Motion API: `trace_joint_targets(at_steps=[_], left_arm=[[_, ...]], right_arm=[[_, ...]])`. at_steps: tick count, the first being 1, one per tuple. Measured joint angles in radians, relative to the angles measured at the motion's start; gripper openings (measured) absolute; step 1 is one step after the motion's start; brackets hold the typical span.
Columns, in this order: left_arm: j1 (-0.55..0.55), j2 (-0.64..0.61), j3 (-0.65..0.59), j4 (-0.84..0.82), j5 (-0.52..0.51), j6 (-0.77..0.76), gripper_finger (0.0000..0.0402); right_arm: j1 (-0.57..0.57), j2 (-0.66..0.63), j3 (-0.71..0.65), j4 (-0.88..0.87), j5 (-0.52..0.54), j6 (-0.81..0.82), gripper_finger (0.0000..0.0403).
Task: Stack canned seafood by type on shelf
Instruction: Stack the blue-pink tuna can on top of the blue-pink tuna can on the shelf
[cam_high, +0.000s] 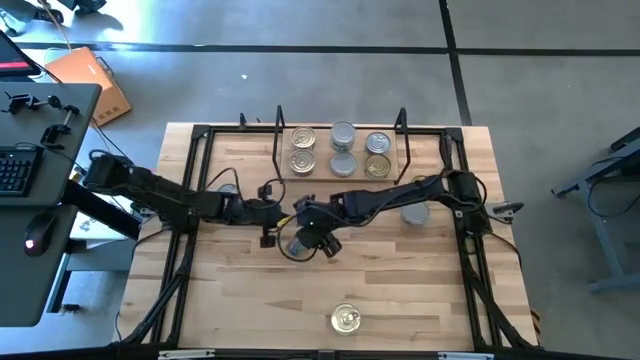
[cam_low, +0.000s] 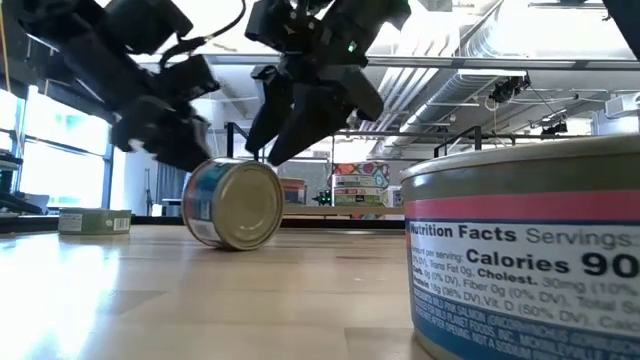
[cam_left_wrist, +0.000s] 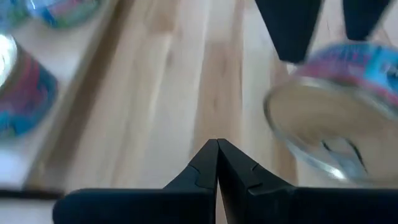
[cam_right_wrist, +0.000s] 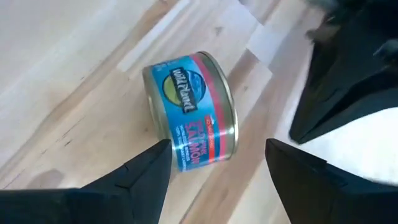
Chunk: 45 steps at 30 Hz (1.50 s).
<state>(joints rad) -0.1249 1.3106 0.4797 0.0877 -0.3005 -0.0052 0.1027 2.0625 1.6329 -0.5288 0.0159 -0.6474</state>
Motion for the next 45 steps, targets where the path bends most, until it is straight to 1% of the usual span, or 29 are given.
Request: trace_joint_targets(at_steps=[2,5,8,11,14,17,21,23,32,35,38,42,45], left_arm=[[-0.028,-0.023,-0.001,-0.073,0.005,-0.052,0.0],[-0.079,-0.024,-0.024,-0.082,0.047,-0.114,0.0],[-0.126,0.006,-0.057,0.002,0.065,-0.169,0.0],[-0.155,0.044,-0.094,0.154,0.062,-0.177,0.0],[-0.164,0.08,-0.094,0.237,0.037,-0.176,0.0],[-0.161,0.1,-0.094,0.284,0.029,-0.172,0.0],[-0.149,0.102,-0.094,0.283,0.025,-0.168,0.0],[-0.145,0.102,-0.094,0.28,0.024,-0.168,0.0],[-0.137,0.102,-0.094,0.275,0.002,-0.159,0.0],[-0.137,0.102,-0.094,0.27,-0.002,-0.148,0.0],[-0.137,0.095,-0.095,0.253,-0.015,-0.148,0.0],[-0.137,0.038,-0.095,0.163,-0.061,-0.148,0.0],[-0.137,-0.038,-0.095,0.094,-0.091,-0.158,0.0]], right_arm=[[-0.003,0.017,0.0,0.024,-0.024,-0.03,0.0252],[-0.005,0.038,0.0,0.068,-0.041,-0.066,0.0252],[-0.004,0.061,-0.001,0.101,-0.064,-0.068,0.0252],[-0.004,0.08,-0.002,0.128,-0.086,-0.048,0.0252],[-0.004,0.094,-0.002,0.131,-0.096,0.015,0.0252],[-0.004,0.099,-0.002,0.139,-0.097,0.123,0.0252],[-0.004,0.098,-0.002,0.137,-0.096,0.3,0.0252],[-0.004,0.098,-0.002,0.146,-0.096,0.336,0.0252],[0.001,0.101,-0.001,0.263,-0.105,0.311,0.0252],[0.005,0.114,-0.001,0.272,-0.104,0.271,0.0253],[0.005,0.118,-0.002,0.294,-0.105,0.273,0.0258],[0.003,0.131,-0.002,0.338,-0.103,0.283,0.0267],[0.005,0.145,-0.002,0.359,-0.108,0.281,0.0266]])
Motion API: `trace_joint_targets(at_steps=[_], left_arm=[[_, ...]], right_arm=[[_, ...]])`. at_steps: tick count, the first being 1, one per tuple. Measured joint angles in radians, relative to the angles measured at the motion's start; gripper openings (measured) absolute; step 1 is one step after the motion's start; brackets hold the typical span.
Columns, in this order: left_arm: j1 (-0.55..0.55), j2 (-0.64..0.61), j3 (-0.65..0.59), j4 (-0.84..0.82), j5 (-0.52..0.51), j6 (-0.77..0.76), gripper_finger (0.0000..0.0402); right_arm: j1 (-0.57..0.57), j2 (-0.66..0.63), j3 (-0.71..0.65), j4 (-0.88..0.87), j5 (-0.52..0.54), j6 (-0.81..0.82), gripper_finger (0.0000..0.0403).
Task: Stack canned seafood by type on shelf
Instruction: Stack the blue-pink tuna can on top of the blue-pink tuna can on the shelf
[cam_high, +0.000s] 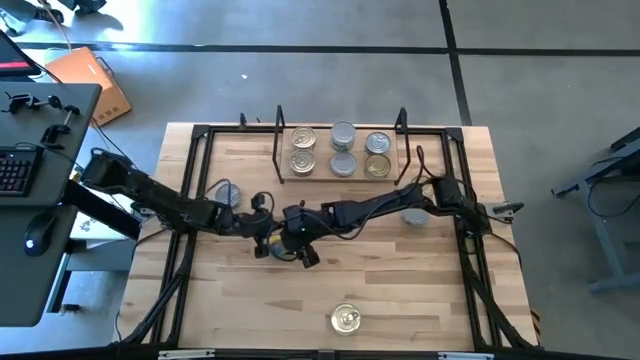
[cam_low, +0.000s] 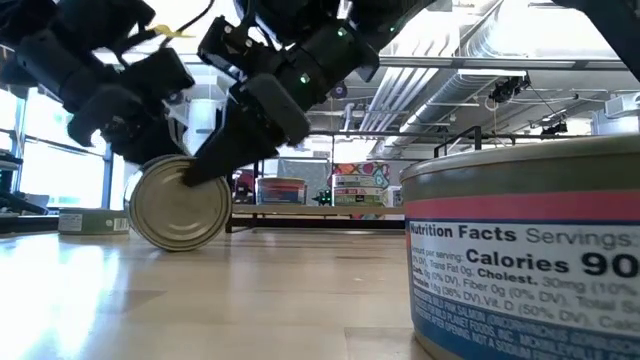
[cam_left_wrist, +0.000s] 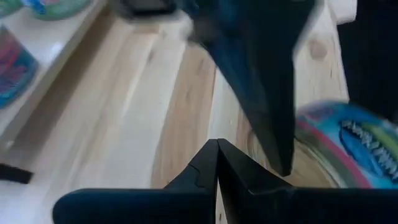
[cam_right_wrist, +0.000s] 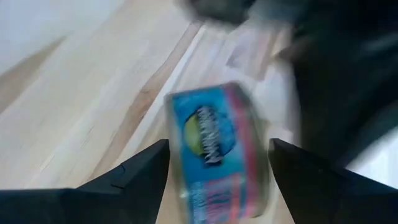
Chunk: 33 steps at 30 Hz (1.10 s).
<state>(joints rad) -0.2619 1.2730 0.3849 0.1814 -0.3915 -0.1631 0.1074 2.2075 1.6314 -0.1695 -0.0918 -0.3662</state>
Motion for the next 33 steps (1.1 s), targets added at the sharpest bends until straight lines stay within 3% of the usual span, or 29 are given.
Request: trace_joint_targets(at_steps=[5,10,15,19,25,27,33], left_arm=[[-0.012,-0.11,0.002,-0.138,0.002,-0.056,0.0],[-0.067,-0.181,0.001,-0.348,-0.004,-0.171,0.0],[-0.143,-0.193,0.0,-0.419,-0.077,-0.295,0.0],[-0.208,-0.173,0.001,-0.386,-0.145,-0.322,0.0],[-0.269,-0.143,0.001,-0.283,-0.223,-0.276,0.0],[-0.277,-0.138,0.001,-0.254,-0.225,-0.248,0.0],[-0.278,-0.13,0.001,-0.2,-0.228,-0.19,0.0]], right_arm=[[0.0,0.013,0.0,0.019,-0.01,-0.001,0.0242],[0.0,0.022,0.0,0.038,-0.032,-0.005,0.0181],[0.004,-0.012,-0.001,-0.029,0.003,0.034,0.0181],[0.025,-0.122,-0.002,-0.151,0.215,0.002,0.0181],[0.003,-0.231,0.0,-0.181,0.685,-0.224,0.0181],[-0.043,-0.234,0.0,-0.142,0.73,-0.304,0.0181],[-0.23,-0.191,0.0,-0.048,0.72,-0.387,0.0181]])
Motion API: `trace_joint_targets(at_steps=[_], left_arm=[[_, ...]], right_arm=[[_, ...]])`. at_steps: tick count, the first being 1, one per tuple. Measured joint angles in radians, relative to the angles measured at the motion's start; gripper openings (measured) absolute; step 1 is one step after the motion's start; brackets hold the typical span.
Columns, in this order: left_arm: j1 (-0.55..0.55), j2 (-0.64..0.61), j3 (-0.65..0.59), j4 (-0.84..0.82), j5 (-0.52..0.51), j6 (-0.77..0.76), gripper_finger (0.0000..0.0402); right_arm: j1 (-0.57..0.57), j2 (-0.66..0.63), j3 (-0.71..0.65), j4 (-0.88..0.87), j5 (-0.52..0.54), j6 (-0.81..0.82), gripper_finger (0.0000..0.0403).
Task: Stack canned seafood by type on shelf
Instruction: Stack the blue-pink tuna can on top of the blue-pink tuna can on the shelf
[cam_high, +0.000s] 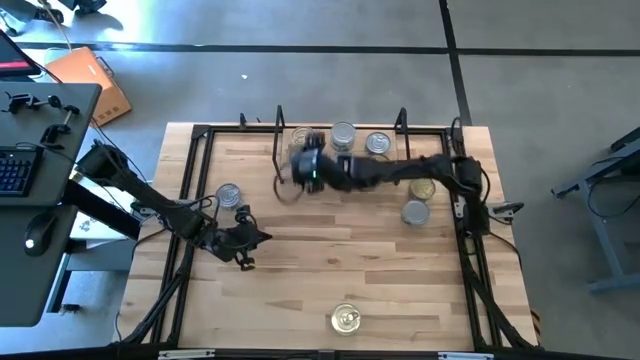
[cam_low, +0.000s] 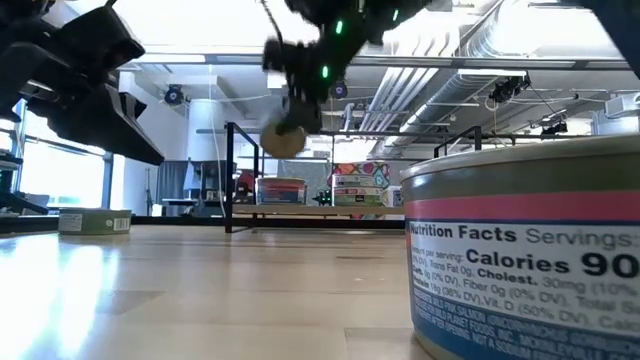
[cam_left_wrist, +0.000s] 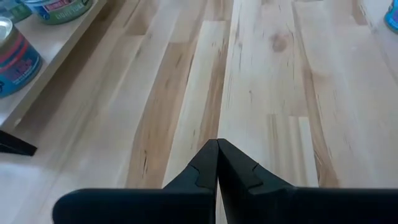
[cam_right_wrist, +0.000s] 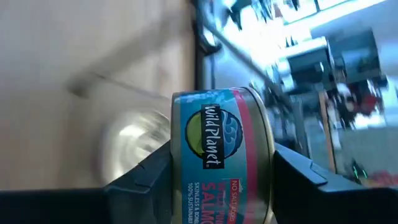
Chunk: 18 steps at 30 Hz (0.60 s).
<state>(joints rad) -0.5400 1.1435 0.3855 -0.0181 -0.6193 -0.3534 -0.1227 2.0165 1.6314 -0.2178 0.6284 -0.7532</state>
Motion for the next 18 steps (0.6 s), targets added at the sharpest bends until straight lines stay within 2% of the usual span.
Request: trace_joint_targets(at_steps=[5,9,18], left_arm=[[0.0,0.0,0.0,-0.004,-0.007,0.011,0.0],[0.002,0.0,0.0,-0.004,-0.007,0.017,0.0],[0.003,0.0,0.0,-0.008,-0.007,0.018,0.0]], right_arm=[[-0.135,0.041,0.0,0.118,-0.109,-0.067,0.0181],[-0.196,0.086,0.0,0.178,-0.136,-0.103,0.0181],[-0.226,0.124,0.0,0.221,-0.179,-0.092,0.0181]])
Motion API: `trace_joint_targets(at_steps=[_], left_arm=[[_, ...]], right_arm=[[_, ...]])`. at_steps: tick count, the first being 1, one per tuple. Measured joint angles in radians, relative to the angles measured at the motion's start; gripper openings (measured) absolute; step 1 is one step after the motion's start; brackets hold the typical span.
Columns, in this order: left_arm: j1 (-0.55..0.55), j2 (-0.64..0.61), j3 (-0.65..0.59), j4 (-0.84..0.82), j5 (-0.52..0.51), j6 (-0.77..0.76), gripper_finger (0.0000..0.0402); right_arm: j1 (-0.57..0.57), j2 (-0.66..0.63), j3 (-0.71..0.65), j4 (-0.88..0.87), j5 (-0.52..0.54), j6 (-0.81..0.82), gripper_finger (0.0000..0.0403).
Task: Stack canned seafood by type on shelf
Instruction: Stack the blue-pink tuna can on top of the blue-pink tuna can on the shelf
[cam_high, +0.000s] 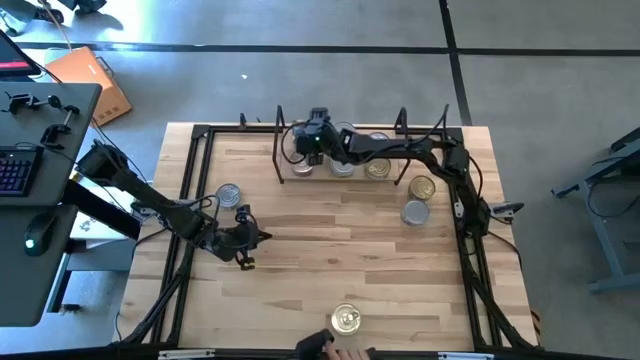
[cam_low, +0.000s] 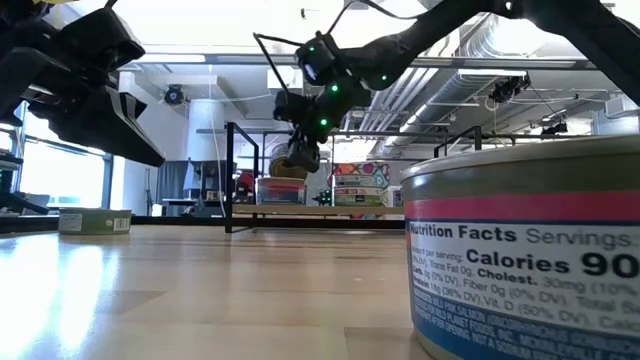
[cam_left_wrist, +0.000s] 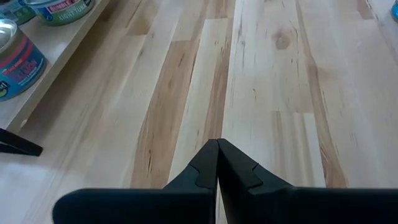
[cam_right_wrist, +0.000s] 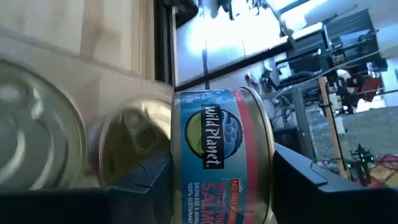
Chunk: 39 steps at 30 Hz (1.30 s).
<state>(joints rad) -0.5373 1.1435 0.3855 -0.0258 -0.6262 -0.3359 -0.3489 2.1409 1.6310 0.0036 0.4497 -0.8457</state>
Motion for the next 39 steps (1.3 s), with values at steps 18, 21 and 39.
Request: trace_joint_targets(at_steps=[18,21,39], left_arm=[[0.0,0.0,0.0,-0.002,0.0,-0.002,0.0],[0.0,0.0,0.0,-0.002,0.0,-0.002,0.0],[0.0,0.0,0.0,-0.003,0.001,-0.002,0.0]], right_arm=[[0.025,0.007,0.001,-0.032,0.008,0.039,0.022],[0.026,-0.003,0.001,-0.061,-0.015,0.056,0.023],[0.021,-0.015,0.04,-0.188,-0.088,0.176,0.0275]])
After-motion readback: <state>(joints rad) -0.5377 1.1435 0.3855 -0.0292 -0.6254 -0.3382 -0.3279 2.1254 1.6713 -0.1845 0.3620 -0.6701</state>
